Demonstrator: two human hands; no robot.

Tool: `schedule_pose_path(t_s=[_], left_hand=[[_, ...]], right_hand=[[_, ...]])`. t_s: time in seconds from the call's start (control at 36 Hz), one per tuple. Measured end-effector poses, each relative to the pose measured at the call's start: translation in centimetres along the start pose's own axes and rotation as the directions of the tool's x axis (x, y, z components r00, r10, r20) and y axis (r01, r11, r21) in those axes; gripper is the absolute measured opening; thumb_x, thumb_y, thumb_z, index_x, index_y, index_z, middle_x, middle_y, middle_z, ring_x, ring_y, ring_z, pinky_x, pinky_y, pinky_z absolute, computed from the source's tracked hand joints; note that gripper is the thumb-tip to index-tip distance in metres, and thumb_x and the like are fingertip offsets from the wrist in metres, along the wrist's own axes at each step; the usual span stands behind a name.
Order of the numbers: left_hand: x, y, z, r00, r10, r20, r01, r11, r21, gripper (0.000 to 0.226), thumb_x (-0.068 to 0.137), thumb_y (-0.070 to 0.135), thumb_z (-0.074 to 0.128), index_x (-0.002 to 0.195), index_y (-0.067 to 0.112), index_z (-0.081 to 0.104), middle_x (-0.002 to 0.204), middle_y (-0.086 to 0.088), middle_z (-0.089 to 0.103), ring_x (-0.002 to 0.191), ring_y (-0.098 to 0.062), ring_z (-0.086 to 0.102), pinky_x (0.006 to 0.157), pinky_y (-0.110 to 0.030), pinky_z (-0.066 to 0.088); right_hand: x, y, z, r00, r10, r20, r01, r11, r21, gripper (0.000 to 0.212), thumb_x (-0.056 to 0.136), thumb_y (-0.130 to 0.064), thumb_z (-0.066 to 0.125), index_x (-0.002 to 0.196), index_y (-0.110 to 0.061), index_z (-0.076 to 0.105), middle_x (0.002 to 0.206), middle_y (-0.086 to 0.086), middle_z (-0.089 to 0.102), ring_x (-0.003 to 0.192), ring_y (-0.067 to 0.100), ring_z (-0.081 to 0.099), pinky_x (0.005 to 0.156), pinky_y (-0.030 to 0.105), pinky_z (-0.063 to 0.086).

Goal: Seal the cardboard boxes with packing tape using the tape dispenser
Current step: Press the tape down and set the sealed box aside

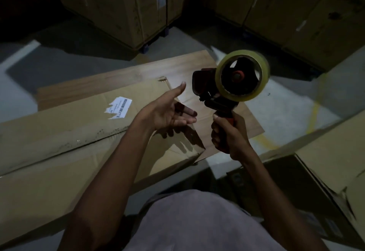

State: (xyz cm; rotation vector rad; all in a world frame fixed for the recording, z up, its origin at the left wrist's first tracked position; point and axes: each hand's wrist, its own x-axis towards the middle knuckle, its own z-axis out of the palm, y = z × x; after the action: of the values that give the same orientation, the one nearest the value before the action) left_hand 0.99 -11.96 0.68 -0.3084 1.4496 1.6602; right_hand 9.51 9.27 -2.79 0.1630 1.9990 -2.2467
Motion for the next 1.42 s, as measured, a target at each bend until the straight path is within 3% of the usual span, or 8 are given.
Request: schedule_pose_path(t_s=[0.22, 0.44, 0.72, 0.86, 1.0, 1.11, 1.28, 1.42], left_hand=[[-0.2, 0.2, -0.8, 0.935, 0.308, -0.176, -0.323, 0.944, -0.064, 0.024, 0.092, 0.027, 0.074, 0.094, 0.004, 0.073, 0.071, -0.003, 0.071, 0.056, -0.008, 0.064, 0.046, -0.017, 0.047], [-0.8, 2.8, -2.5, 0.837, 0.464, -0.291, -0.419, 0.884, 0.206, 0.011, 0.09, 0.013, 0.075, 0.087, 0.002, 0.076, 0.066, -0.007, 0.072, 0.051, -0.009, 0.061, 0.043, -0.017, 0.044], [0.2, 6.7, -3.7, 0.771, 0.559, -0.305, -0.293, 0.737, 0.609, 0.014, 0.091, 0.001, 0.067, 0.08, 0.006, 0.076, 0.068, -0.008, 0.07, 0.05, -0.009, 0.053, 0.044, -0.017, 0.041], [1.3, 7.9, -3.7, 0.731, 0.618, -0.29, -0.274, 0.654, 0.705, 0.01, 0.093, 0.003, 0.067, 0.088, 0.003, 0.076, 0.072, -0.007, 0.069, 0.056, -0.011, 0.055, 0.049, -0.019, 0.041], [2.8, 8.6, -2.8, 0.649, 0.722, -0.241, -0.222, 0.482, 0.848, 0.01, 0.096, 0.012, 0.068, 0.095, 0.006, 0.075, 0.088, -0.008, 0.073, 0.079, -0.018, 0.069, 0.076, -0.037, 0.059], [3.5, 9.6, -4.2, 0.547, 0.782, -0.299, -0.128, 0.431, 0.893, 0.017, 0.094, 0.032, 0.071, 0.095, 0.015, 0.074, 0.083, -0.001, 0.071, 0.076, -0.012, 0.068, 0.07, -0.032, 0.056], [4.0, 9.9, -6.6, 0.658, 0.745, -0.106, -0.135, 0.255, 0.957, 0.017, 0.093, 0.034, 0.072, 0.096, 0.018, 0.076, 0.073, 0.006, 0.068, 0.064, -0.002, 0.06, 0.053, -0.022, 0.037], [5.0, 8.7, -7.6, 0.639, 0.76, -0.124, -0.135, 0.269, 0.954, 0.019, 0.09, 0.034, 0.075, 0.095, 0.017, 0.078, 0.072, 0.008, 0.069, 0.06, 0.003, 0.056, 0.053, -0.021, 0.035]], right_hand=[[-0.3, -0.5, 1.0, 0.998, -0.063, -0.025, 0.062, 0.997, -0.04, 0.024, 0.097, -0.024, 0.066, 0.09, -0.004, 0.056, 0.066, 0.013, 0.048, 0.047, 0.024, 0.044, 0.046, 0.032, 0.036], [-0.4, -0.2, 2.3, 0.998, -0.065, -0.006, 0.064, 0.996, -0.057, 0.018, 0.104, -0.011, 0.059, 0.088, -0.005, 0.053, 0.061, 0.006, 0.045, 0.043, 0.02, 0.042, 0.045, 0.027, 0.036], [0.9, -1.0, 3.8, 0.992, -0.07, -0.109, 0.048, 0.98, -0.191, 0.022, 0.103, -0.014, 0.064, 0.104, 0.007, 0.059, 0.069, 0.014, 0.054, 0.051, 0.026, 0.048, 0.045, 0.035, 0.042], [1.8, -1.7, 4.2, 0.987, -0.082, -0.138, 0.052, 0.978, -0.203, 0.023, 0.102, -0.022, 0.066, 0.098, 0.0, 0.061, 0.067, 0.01, 0.056, 0.049, 0.025, 0.049, 0.044, 0.032, 0.042], [2.1, -2.1, 4.5, 0.989, -0.097, -0.113, 0.076, 0.981, -0.18, 0.019, 0.102, -0.028, 0.067, 0.094, -0.012, 0.06, 0.067, 0.004, 0.056, 0.051, 0.022, 0.051, 0.044, 0.031, 0.044], [1.6, -2.2, 4.6, 0.991, -0.046, -0.129, 0.032, 0.993, -0.111, 0.021, 0.103, -0.028, 0.066, 0.094, -0.011, 0.058, 0.068, 0.007, 0.053, 0.049, 0.02, 0.049, 0.044, 0.028, 0.041], [0.7, -0.9, 4.7, 0.984, 0.0, -0.178, -0.028, 0.988, -0.154, 0.02, 0.103, -0.02, 0.065, 0.093, -0.005, 0.057, 0.066, 0.009, 0.052, 0.045, 0.019, 0.044, 0.043, 0.029, 0.036], [1.1, -0.9, 5.5, 0.976, 0.1, -0.192, -0.12, 0.988, -0.099, 0.018, 0.1, -0.027, 0.067, 0.089, -0.015, 0.061, 0.063, 0.001, 0.056, 0.047, 0.016, 0.049, 0.044, 0.028, 0.042]])
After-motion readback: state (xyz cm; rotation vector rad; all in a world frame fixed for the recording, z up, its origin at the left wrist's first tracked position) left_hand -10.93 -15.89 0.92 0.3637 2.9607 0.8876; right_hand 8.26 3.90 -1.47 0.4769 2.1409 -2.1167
